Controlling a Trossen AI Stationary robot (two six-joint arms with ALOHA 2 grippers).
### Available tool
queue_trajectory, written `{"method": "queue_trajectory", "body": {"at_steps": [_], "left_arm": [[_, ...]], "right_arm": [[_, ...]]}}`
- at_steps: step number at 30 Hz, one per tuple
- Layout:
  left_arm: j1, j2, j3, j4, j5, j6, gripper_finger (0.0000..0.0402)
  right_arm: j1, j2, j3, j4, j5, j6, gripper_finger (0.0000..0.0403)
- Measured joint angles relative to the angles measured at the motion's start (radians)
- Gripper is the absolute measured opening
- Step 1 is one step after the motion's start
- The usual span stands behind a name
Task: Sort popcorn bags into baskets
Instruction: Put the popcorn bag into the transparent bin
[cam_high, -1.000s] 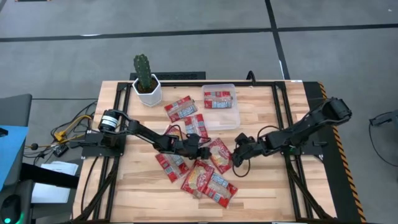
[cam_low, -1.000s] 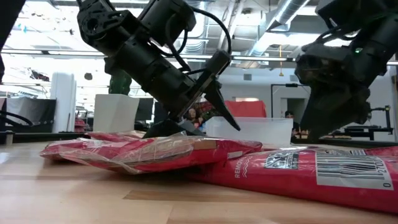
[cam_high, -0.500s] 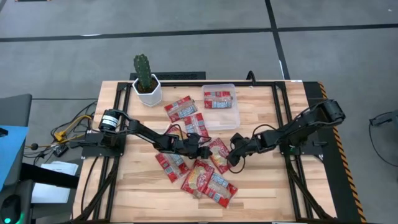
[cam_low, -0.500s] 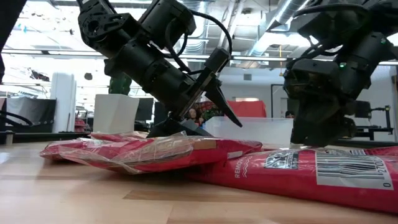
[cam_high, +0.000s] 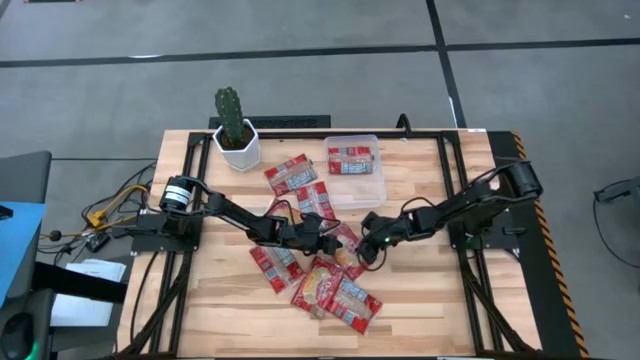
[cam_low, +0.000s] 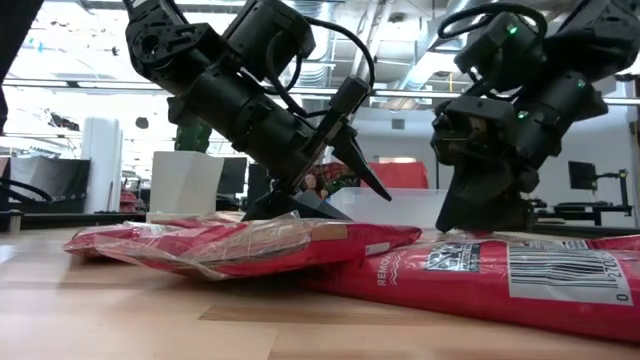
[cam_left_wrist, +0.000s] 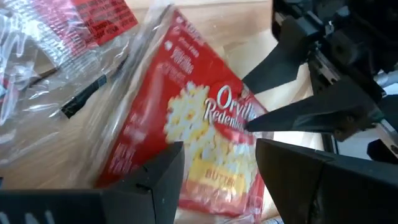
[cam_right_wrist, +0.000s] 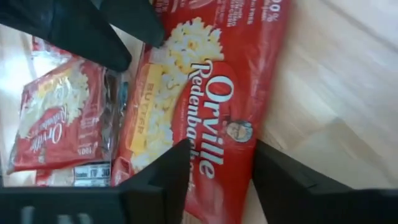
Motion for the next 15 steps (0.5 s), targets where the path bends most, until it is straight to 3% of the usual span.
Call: {"method": "queue_trajectory", "body": {"at_steps": [10,15], "left_arm": [[0.008,0.001,-0.001,0.013,0.005,0.067,0.0189],[0.05,-0.019,-0.003,0.028,0.127,0.139,0.0189]], "right_arm": [[-0.014,0.057,0.002,0.089,-0.041,-0.003,0.0063],[-0.034,0.037,0.002,0.078,-0.076,-0.02,0.0013]]}}
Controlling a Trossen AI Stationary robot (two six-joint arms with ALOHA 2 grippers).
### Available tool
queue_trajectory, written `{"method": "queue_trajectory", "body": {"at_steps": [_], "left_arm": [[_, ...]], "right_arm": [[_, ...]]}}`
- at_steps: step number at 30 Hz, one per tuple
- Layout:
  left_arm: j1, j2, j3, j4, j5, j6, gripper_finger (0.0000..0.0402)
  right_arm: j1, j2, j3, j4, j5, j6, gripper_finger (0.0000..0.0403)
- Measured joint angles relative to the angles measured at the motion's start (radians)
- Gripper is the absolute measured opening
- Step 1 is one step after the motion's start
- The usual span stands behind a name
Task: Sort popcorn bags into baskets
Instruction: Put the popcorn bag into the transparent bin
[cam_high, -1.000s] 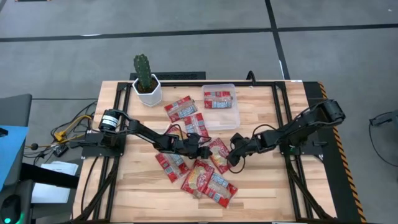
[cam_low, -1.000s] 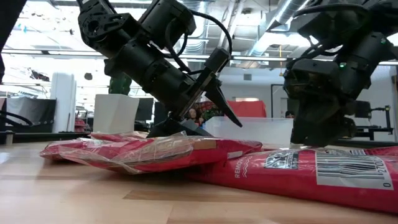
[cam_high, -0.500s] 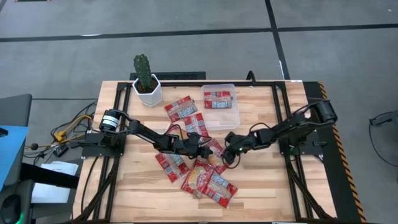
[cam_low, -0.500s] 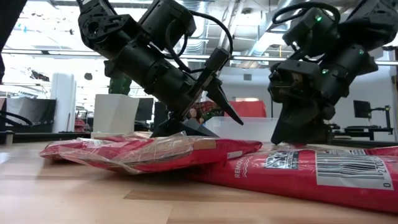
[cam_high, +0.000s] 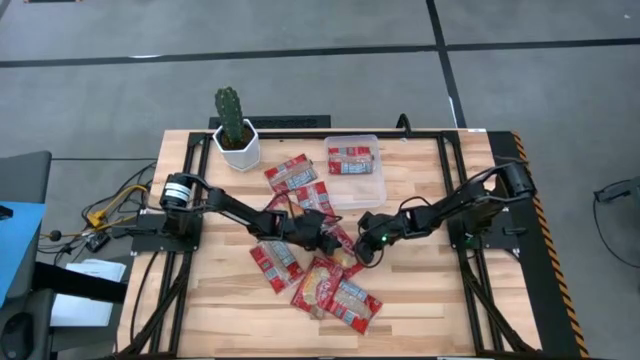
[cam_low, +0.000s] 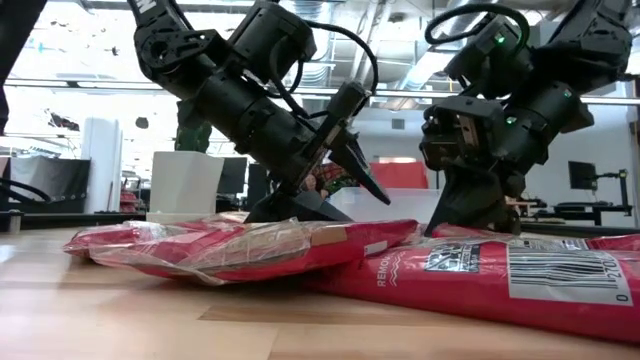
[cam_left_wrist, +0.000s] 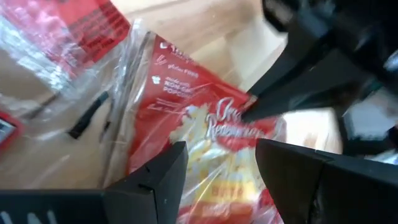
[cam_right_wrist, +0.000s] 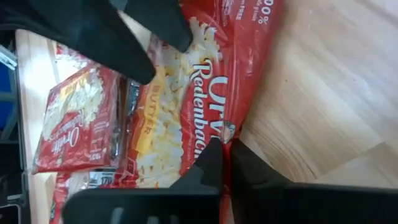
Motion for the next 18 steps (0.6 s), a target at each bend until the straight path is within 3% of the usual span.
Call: {"method": "queue_trajectory", "body": {"at_steps": [10,18], "left_arm": [[0.087,-0.188,-0.001,-0.09,0.229,0.135,0.0189],[0.101,-0.398,0.0,-0.271,0.213,0.224,0.0189]], "right_arm": [[-0.053,-0.111,-0.002,-0.039,-0.03,-0.029,0.0007],[-0.136,-0.29,-0.001,-0.116,-0.088,-0.089,0.0005]]}}
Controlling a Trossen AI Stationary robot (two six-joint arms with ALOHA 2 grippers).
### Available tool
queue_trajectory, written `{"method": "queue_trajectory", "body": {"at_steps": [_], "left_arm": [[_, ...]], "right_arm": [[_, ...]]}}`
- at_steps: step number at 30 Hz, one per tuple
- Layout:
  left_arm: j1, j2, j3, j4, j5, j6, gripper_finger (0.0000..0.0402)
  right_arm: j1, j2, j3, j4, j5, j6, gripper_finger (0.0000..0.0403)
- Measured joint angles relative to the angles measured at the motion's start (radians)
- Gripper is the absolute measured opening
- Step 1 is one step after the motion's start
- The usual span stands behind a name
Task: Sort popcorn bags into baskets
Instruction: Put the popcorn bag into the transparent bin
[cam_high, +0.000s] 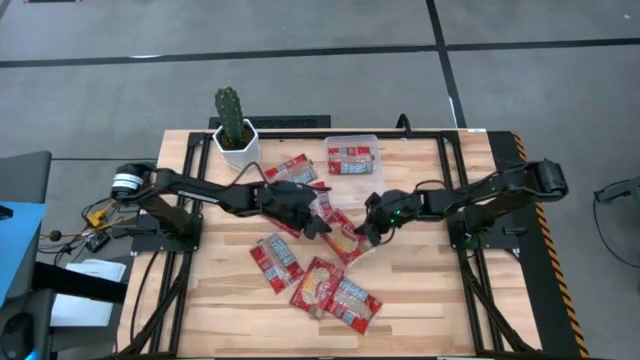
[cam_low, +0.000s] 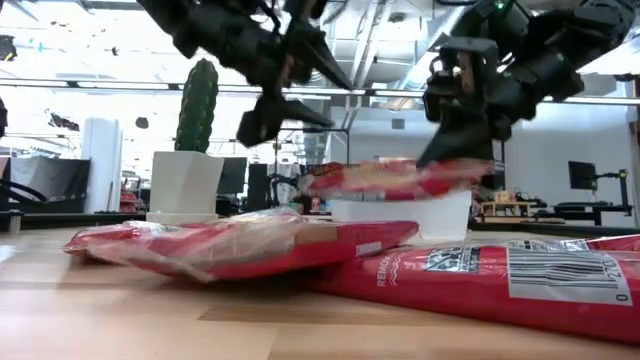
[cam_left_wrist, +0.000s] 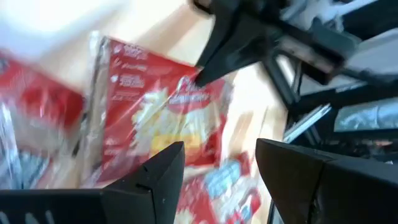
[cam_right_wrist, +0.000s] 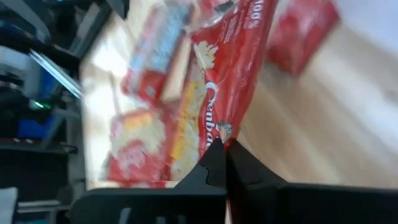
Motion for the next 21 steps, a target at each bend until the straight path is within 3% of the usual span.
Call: {"method": "queue_trajectory", "body": {"at_steps": [4,8,15,21], "left_arm": [[0.0,-0.09,0.001,-0.067,-0.041,0.028,0.0189],[0.0,-0.156,0.001,-0.129,-0.083,0.056,0.0189],[0.0,-0.191,0.002,-0.187,-0.117,0.084,0.0189],[0.0,-0.191,0.002,-0.231,-0.113,0.098,0.0189]], "right_arm": [[-0.066,-0.086,0.044,-0.105,-0.038,-0.063,0.0004],[-0.149,-0.132,0.154,-0.321,-0.051,-0.221,0.0004],[-0.329,-0.081,0.393,-0.654,-0.05,-0.584,0.0004],[-0.468,-0.015,0.527,-0.746,-0.073,-0.892,0.0004]]}}
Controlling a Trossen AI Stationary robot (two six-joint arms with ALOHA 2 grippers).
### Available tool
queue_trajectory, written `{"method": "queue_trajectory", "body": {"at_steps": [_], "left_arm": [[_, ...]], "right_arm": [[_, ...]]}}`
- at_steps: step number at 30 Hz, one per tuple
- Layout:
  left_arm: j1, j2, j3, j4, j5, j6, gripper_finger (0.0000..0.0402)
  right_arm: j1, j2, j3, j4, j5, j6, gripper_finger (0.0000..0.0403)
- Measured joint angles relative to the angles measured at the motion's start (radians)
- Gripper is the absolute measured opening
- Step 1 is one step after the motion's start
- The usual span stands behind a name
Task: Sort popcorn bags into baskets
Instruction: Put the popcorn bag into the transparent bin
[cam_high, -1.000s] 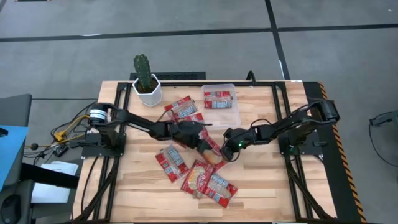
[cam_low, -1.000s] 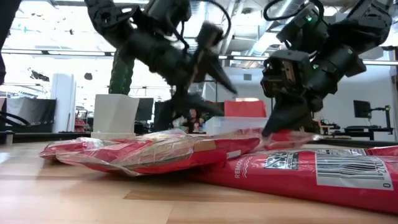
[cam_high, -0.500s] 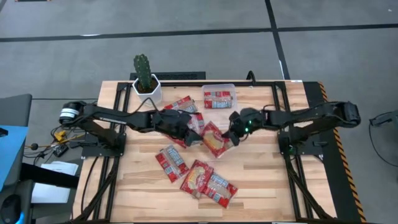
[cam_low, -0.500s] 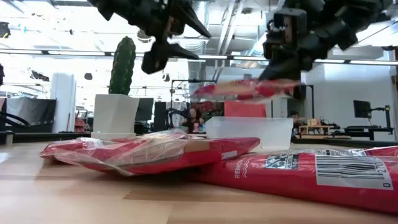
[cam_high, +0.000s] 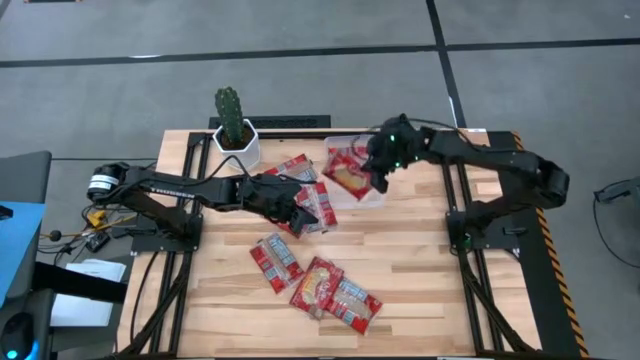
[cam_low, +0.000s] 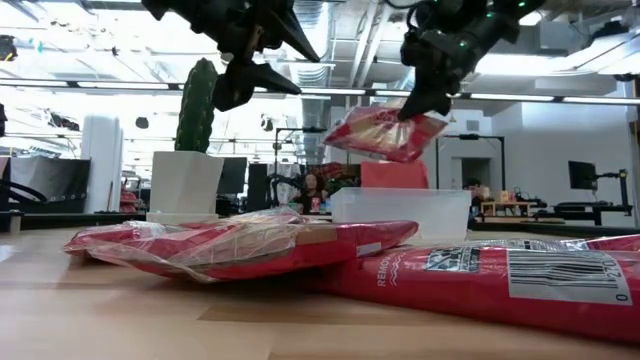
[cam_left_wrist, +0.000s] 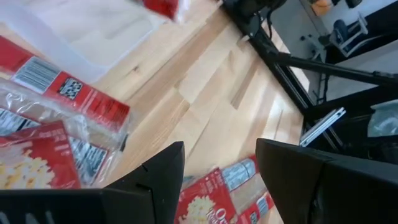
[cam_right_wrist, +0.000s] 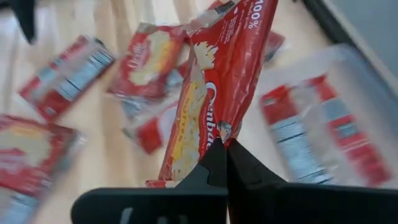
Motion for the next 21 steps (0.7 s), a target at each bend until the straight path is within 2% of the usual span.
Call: {"method": "queue_trajectory", "body": {"at_steps": [6,11,21], "left_arm": [[0.0,0.0,0.0,-0.009,0.002,0.03,0.0189],[0.0,0.0,0.0,-0.044,0.01,0.037,0.0189],[0.0,0.0,0.0,-0.064,0.001,0.039,0.0189]], "right_arm": [[-0.093,0.087,0.076,-0.06,-0.005,-0.289,0.0004],[-0.122,0.175,0.104,-0.145,-0.006,-0.491,0.0005],[-0.116,0.294,0.113,-0.205,-0.047,-0.643,0.0006]]}}
